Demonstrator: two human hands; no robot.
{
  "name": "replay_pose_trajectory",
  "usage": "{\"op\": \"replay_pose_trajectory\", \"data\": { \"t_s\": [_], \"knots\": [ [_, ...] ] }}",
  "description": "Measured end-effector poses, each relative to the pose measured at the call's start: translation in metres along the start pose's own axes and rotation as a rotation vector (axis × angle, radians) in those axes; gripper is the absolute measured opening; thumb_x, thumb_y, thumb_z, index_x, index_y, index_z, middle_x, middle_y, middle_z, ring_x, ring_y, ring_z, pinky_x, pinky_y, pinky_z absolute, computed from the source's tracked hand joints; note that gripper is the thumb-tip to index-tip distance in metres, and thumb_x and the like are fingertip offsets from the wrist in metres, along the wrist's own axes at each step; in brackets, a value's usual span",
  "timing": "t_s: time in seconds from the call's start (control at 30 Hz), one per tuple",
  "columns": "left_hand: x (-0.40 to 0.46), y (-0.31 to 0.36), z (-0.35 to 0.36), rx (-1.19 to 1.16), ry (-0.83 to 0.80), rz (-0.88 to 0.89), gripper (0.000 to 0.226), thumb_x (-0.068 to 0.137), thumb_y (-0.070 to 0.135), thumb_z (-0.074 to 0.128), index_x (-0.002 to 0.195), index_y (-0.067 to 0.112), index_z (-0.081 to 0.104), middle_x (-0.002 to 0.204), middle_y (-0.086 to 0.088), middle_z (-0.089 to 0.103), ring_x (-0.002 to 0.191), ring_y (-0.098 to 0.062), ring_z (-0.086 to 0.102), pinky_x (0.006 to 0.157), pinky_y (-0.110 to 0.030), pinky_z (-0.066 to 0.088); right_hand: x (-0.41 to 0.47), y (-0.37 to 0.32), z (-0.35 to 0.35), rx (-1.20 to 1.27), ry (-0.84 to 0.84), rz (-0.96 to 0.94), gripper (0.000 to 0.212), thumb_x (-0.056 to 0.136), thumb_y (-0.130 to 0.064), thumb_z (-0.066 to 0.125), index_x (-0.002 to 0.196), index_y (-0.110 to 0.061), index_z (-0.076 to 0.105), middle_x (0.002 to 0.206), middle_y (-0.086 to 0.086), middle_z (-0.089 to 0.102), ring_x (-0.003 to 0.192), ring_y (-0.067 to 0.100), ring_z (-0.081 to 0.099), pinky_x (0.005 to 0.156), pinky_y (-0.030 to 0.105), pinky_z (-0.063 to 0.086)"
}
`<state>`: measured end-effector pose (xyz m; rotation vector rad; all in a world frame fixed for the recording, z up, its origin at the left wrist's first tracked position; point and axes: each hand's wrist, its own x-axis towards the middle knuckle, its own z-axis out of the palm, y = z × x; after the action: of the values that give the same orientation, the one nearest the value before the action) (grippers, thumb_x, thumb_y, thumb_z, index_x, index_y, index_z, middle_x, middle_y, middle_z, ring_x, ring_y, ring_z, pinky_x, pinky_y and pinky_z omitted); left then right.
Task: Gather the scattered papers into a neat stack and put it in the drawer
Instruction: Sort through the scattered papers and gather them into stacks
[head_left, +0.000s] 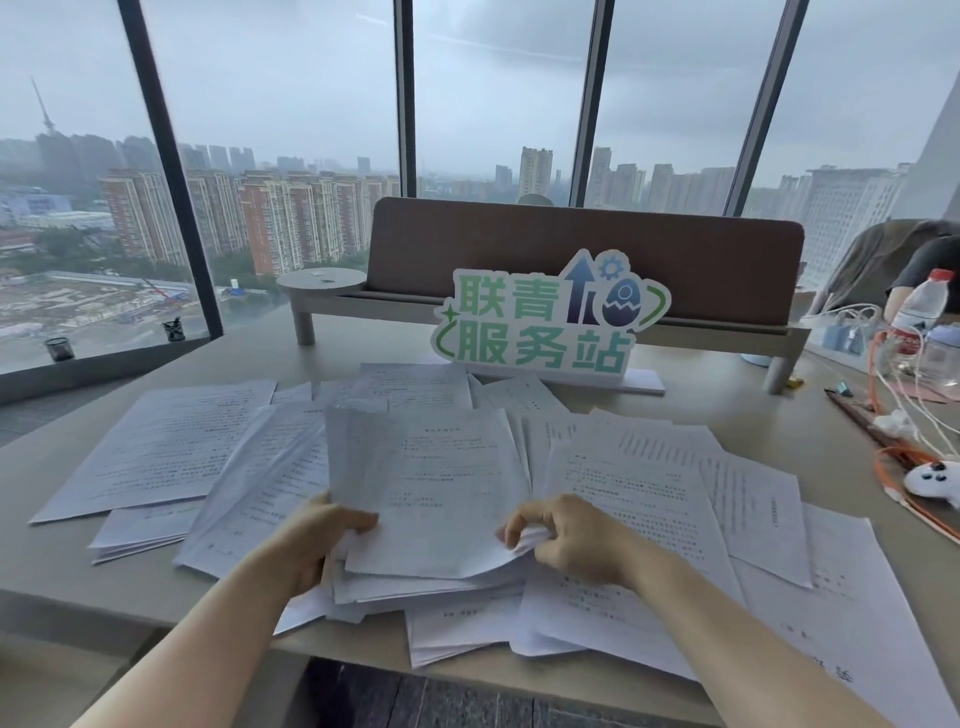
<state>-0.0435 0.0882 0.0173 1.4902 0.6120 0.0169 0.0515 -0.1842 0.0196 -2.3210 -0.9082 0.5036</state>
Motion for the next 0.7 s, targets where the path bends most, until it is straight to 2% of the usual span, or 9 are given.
{"op": "replay_pose_trajectory", "data": {
  "t_s": [0.1,0.17,0.27,0.33,0.37,0.47,0.6,0.67,0.7],
  "knots": [
    [0.005,-0.003,0.002,0.037,0.091,0.029,0.035,0.080,-0.009,0.063,0.112,0.002,0.058,0.094,-0.013,0.068,0.085,-0.029,0.064,0.082,-0.037,0.049,-0.004,0.006,-0.018,-0.004,0.196,0.163,0.023,0.083,-0.018,0.049,0.095,-0.032,0.064,0.117,-0.004,0.066,0.110,0.016,0.062,0.094,0.034,0.050],
    [0.008,-0.005,0.003,0.030,0.127,0.051,0.033,0.081,-0.009,0.063,0.110,0.004,0.057,0.091,-0.011,0.066,0.084,-0.027,0.062,0.083,-0.037,0.047,-0.006,0.019,-0.036,-0.217,0.365,0.362,0.024,0.088,-0.026,0.051,0.110,-0.024,0.059,0.115,0.002,0.062,0.102,0.023,0.061,0.084,0.035,0.052],
    [0.011,-0.009,0.001,-0.020,0.155,0.063,0.033,0.081,-0.009,0.062,0.111,0.005,0.056,0.092,-0.012,0.064,0.089,-0.032,0.060,0.088,-0.039,0.047,-0.014,0.046,-0.056,-0.380,0.381,0.716,0.065,0.078,-0.061,0.057,0.130,-0.022,0.049,0.125,0.008,0.055,0.111,0.030,0.057,0.086,0.034,0.049],
    [0.014,-0.011,0.000,-0.038,0.165,0.067,0.033,0.082,-0.008,0.062,0.111,0.006,0.055,0.092,-0.011,0.064,0.089,-0.032,0.060,0.088,-0.040,0.046,-0.018,0.066,-0.062,-0.385,0.317,0.858,0.100,0.056,-0.085,0.056,0.136,-0.027,0.046,0.130,0.007,0.054,0.116,0.030,0.055,0.089,0.036,0.048],
    [0.015,-0.013,0.000,-0.040,0.171,0.071,0.033,0.082,-0.007,0.062,0.111,0.006,0.055,0.092,-0.011,0.064,0.089,-0.031,0.060,0.088,-0.040,0.046,-0.020,0.074,-0.063,-0.379,0.291,0.895,0.112,0.045,-0.091,0.055,0.138,-0.030,0.044,0.131,0.005,0.054,0.117,0.029,0.055,0.090,0.037,0.049],
    [0.017,-0.015,0.000,-0.041,0.176,0.081,0.034,0.082,-0.006,0.063,0.112,0.006,0.055,0.094,-0.012,0.064,0.089,-0.032,0.059,0.090,-0.041,0.046,-0.023,0.082,-0.069,-0.357,0.220,0.971,0.131,0.033,-0.092,0.060,0.143,-0.024,0.038,0.137,0.005,0.053,0.123,0.029,0.053,0.096,0.038,0.049],
    [0.017,-0.015,0.000,-0.052,0.170,0.084,0.033,0.083,-0.006,0.063,0.112,0.007,0.054,0.102,-0.015,0.062,0.092,-0.032,0.058,0.092,-0.040,0.044,-0.016,0.087,-0.079,-0.217,0.188,1.012,0.146,0.018,-0.082,0.075,0.141,-0.014,0.034,0.139,0.007,0.052,0.127,0.031,0.050,0.099,0.044,0.049],
    [0.016,-0.015,0.000,-0.052,0.164,0.084,0.033,0.083,-0.005,0.063,0.112,0.007,0.054,0.102,-0.015,0.062,0.094,-0.033,0.058,0.092,-0.041,0.045,-0.015,0.087,-0.079,-0.149,0.210,1.019,0.142,0.025,-0.071,0.083,0.143,-0.013,0.028,0.138,0.007,0.052,0.125,0.032,0.051,0.101,0.047,0.046],
    [0.016,-0.016,-0.001,-0.052,0.164,0.081,0.033,0.083,-0.005,0.064,0.112,0.007,0.055,0.101,-0.015,0.063,0.093,-0.033,0.059,0.091,-0.042,0.046,-0.016,0.087,-0.078,-0.135,0.252,1.022,0.136,0.038,-0.064,0.084,0.147,-0.013,0.021,0.138,0.007,0.052,0.124,0.032,0.052,0.102,0.046,0.044]
  ]
}}
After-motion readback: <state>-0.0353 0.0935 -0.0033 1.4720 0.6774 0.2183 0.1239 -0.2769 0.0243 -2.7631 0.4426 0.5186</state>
